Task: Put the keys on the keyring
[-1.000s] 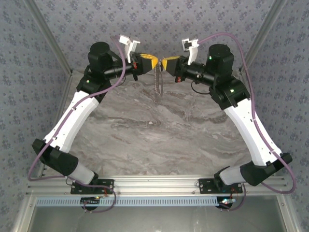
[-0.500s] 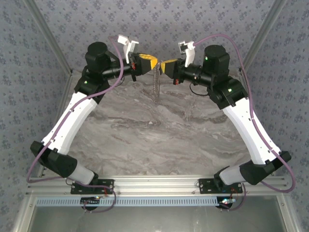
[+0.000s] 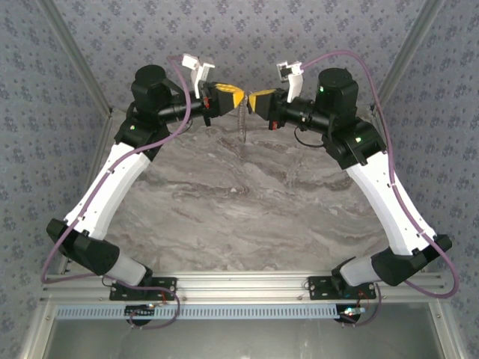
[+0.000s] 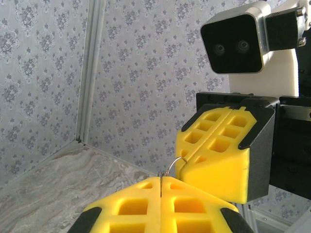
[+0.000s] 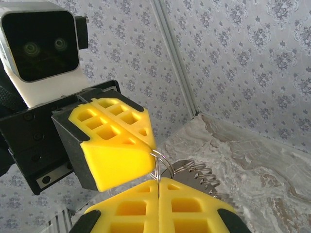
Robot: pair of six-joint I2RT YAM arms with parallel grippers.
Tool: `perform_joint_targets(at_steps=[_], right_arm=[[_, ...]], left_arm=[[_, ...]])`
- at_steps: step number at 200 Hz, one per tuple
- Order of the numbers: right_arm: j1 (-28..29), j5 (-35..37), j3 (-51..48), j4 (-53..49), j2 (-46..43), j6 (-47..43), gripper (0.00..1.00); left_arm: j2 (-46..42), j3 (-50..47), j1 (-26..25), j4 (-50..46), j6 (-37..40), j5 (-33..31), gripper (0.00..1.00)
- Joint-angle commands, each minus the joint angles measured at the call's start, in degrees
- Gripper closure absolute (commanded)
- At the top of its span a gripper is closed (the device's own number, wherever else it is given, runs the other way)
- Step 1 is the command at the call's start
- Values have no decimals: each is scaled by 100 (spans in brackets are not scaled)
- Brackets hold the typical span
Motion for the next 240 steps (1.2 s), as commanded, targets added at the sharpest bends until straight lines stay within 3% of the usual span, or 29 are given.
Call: perform_joint_targets(at_steps=[1, 168, 240], right_arm=[[26, 72, 235, 18, -33, -78, 100], [175, 18, 337, -108, 260, -109, 100], [-164, 11, -93, 76, 158, 101, 100]], left_arm=[[-88, 71, -33, 242, -8, 138, 100], [-119, 68, -49, 374, -96, 205, 100], [-201, 20, -59, 458, -85, 224, 100]])
